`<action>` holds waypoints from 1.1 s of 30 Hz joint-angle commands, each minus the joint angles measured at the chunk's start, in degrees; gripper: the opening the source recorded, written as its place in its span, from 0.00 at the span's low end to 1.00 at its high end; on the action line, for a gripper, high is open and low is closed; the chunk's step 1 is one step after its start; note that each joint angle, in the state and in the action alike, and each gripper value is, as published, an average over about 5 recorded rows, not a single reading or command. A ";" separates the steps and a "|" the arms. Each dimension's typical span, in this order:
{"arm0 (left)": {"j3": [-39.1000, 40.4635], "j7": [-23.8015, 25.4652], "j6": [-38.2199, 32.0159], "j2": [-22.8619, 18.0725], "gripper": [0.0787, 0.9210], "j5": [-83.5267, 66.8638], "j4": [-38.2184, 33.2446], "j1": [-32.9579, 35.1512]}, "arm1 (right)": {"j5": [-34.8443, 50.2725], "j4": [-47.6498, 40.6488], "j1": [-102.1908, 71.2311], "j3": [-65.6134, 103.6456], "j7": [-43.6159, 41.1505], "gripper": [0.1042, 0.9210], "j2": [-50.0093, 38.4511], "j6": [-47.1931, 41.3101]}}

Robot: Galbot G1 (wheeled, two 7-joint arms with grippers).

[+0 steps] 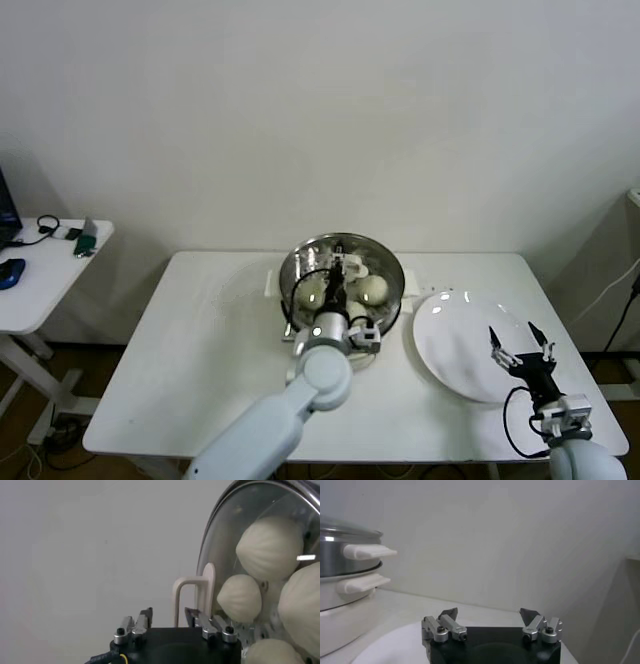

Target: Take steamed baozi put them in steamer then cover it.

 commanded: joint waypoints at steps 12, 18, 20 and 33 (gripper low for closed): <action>-2.55 0.77 2.81 9.14 0.87 -6.07 -20.16 7.34 | 0.16 -0.90 1.06 -0.19 -0.17 0.88 -0.13 -0.63; -6.84 -3.19 1.87 13.24 0.88 -12.02 -26.40 11.91 | -0.03 -1.54 1.57 -0.53 -0.26 0.88 -0.41 -0.53; -10.77 -6.40 0.03 14.34 0.88 -16.78 -27.99 13.90 | -0.03 -1.63 1.61 -0.72 -0.29 0.88 -0.51 -0.45; -48.42 -26.07 -31.20 14.12 0.88 -62.16 -28.80 38.18 | 2.27 -0.08 -0.27 -1.42 -1.26 0.88 -2.38 0.24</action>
